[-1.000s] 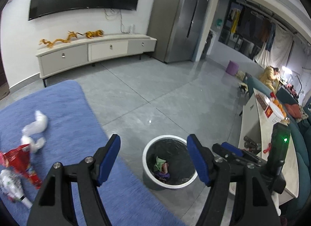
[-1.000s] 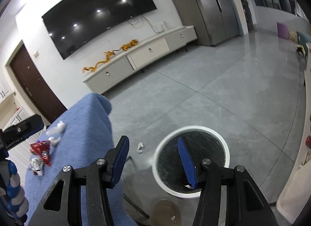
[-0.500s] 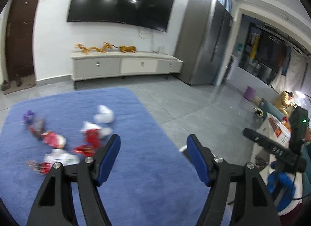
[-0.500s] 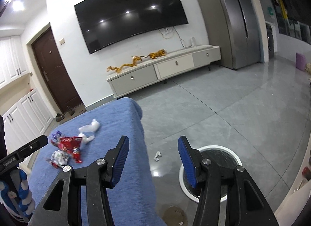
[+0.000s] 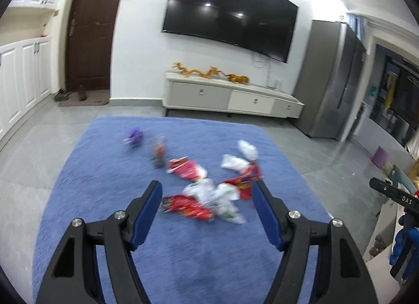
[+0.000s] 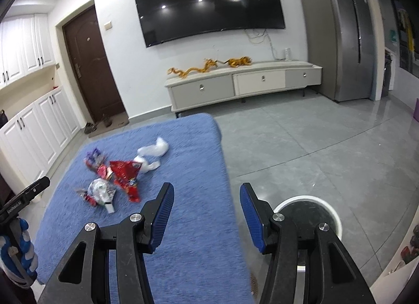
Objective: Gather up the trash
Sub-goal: 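Move both tools back over the rug toward the red and white bags, then grasp the red chip bag with the right tool while the left tool grasps the white printed bag, then carry both bags over the trash bin and open both tools to drop them, then move both tools back over the rug toward the remaining wrappers, then grasp the white plastic bag with the right tool while the left tool grasps the red chip bag, then carry both items over the trash bin and open both tools to drop them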
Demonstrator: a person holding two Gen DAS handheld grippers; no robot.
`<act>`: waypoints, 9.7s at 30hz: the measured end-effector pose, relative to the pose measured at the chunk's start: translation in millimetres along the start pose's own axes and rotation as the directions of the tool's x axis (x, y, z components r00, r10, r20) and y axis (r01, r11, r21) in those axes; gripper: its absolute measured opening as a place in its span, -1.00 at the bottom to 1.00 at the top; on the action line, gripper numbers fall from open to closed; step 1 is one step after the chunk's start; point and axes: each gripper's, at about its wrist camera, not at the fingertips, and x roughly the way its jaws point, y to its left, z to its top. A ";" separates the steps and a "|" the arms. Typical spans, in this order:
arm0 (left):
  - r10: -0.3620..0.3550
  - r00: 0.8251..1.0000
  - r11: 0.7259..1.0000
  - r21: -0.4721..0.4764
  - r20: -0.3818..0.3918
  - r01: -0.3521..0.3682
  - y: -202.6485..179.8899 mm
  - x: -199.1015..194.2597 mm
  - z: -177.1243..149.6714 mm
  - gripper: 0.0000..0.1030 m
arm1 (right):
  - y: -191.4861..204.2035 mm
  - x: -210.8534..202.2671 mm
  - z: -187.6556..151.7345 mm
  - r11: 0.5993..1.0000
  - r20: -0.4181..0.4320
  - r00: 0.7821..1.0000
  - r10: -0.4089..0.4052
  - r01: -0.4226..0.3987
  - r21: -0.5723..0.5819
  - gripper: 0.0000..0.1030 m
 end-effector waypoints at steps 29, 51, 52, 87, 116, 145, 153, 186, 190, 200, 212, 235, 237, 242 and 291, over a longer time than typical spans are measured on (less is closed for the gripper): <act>-0.228 0.954 0.973 -0.087 -0.195 0.214 27.7 78.0 -16.8 0.33 | 72.8 117.0 -7.4 0.978 -0.221 0.961 0.164 -0.188 -0.093 -0.03; -0.192 0.928 0.981 -0.075 -0.318 0.177 -10.0 150.4 -16.7 -0.43 | 113.8 204.0 1.6 0.898 -0.315 0.884 0.347 -0.409 -0.159 -0.53; -0.192 0.929 0.981 -0.075 -0.315 0.178 -10.7 149.6 -16.7 -0.53 | 114.0 203.7 0.9 0.897 -0.314 0.883 0.348 -0.411 -0.162 -0.58; -0.122 0.973 0.971 0.180 -0.197 0.158 -127.0 46.5 -12.3 -0.66 | -69.8 46.1 -35.6 0.969 -0.034 0.973 0.227 -0.222 0.110 -0.73; -0.219 0.858 0.756 0.476 -0.464 0.450 -389.1 185.5 -67.1 -0.66 | -267.9 59.1 -105.6 0.878 -0.086 0.995 0.051 -0.003 0.479 -0.73; -0.212 0.793 0.705 0.472 -0.571 0.529 -467.3 260.0 -94.6 -0.62 | -305.5 98.8 -121.0 0.826 -0.180 0.983 -0.038 0.133 0.548 -0.05; -0.228 0.796 0.719 0.454 -0.561 0.526 -469.1 260.6 -92.7 0.20 | -308.1 87.7 -124.7 0.816 -0.186 0.981 -0.054 0.150 0.558 -0.02; -0.255 0.960 0.833 0.478 -0.117 0.279 -365.9 97.0 -16.7 0.21 | -246.5 -16.5 -89.8 0.857 -0.054 0.986 -0.156 0.163 0.488 0.06; -0.257 0.964 0.853 0.451 -0.075 0.263 -340.6 77.3 -8.0 0.21 | -226.9 -24.6 -75.0 0.882 -0.030 0.987 -0.157 0.154 0.445 0.07; -0.201 0.980 0.919 0.346 -0.001 0.189 -261.4 50.9 5.3 0.22 | -161.2 -29.3 -41.3 0.943 -0.002 0.989 -0.150 0.144 0.300 0.12; -0.064 0.996 0.983 0.176 0.062 0.052 -131.2 34.2 12.0 0.25 | -61.1 3.1 -6.3 0.986 0.004 0.995 -0.098 0.096 0.133 0.15; -0.042 0.981 0.998 -0.052 -0.192 0.033 41.9 82.8 -35.2 0.44 | 47.3 126.6 2.9 0.988 -0.168 0.977 0.128 -0.140 -0.061 0.20; -0.047 0.975 0.998 -0.056 -0.216 0.036 32.2 94.8 -37.6 0.45 | 53.0 142.0 6.8 0.983 -0.188 0.971 0.146 -0.164 -0.081 0.20; -0.036 0.963 0.996 -0.083 -0.267 0.014 24.1 130.5 -38.0 0.45 | 67.5 174.0 15.5 0.968 -0.219 0.959 0.180 -0.213 -0.135 0.20; 0.084 0.992 0.996 0.017 -0.095 -0.082 -11.6 40.7 -38.6 -0.58 | 61.7 109.0 -41.8 0.940 -0.264 0.927 0.267 -0.311 -0.139 -0.56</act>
